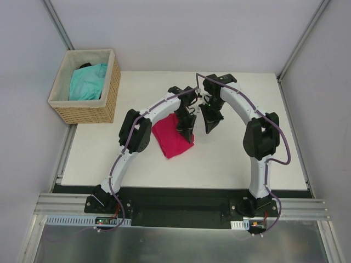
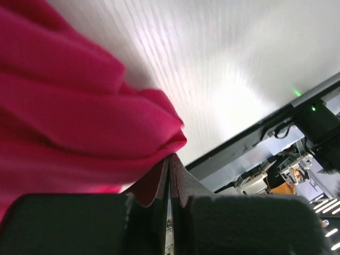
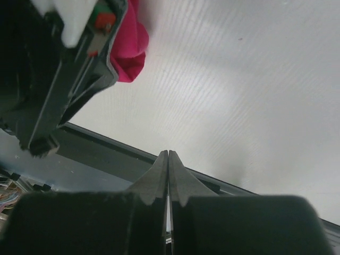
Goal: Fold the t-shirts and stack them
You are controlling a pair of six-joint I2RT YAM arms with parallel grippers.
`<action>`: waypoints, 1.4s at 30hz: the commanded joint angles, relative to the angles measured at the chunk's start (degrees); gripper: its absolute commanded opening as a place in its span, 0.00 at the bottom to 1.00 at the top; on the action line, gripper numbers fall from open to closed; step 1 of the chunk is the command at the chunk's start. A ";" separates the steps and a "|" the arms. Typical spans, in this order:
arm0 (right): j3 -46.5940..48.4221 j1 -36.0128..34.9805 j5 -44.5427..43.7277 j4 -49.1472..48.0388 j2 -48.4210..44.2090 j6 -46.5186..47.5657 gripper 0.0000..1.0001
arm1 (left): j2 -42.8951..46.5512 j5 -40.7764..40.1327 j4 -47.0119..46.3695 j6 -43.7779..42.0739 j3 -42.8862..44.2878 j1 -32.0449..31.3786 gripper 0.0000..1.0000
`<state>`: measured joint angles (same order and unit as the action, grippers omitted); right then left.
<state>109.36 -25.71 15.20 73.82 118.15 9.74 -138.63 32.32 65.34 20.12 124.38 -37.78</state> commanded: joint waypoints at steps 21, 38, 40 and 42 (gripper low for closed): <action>4.19 -0.83 -2.90 4.75 -5.12 0.28 0.01 | -2.55 4.16 -10.32 -4.92 -1.86 0.78 0.00; 5.78 -0.65 -2.64 -1.04 -3.37 0.19 0.01 | 18.29 -4.86 -7.25 -2.36 -1.59 4.02 0.00; 3.51 -0.56 -0.09 -3.06 -2.84 1.94 0.01 | 19.88 -12.78 -6.28 -2.89 -2.73 6.57 0.00; 0.87 -0.57 2.27 -7.36 -3.18 2.83 0.01 | 23.21 -18.75 -6.19 -2.89 -4.83 8.50 0.00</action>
<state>114.43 -26.13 13.96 67.48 114.19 10.33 -126.06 28.01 59.83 18.70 120.81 -34.22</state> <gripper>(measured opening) 0.011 0.002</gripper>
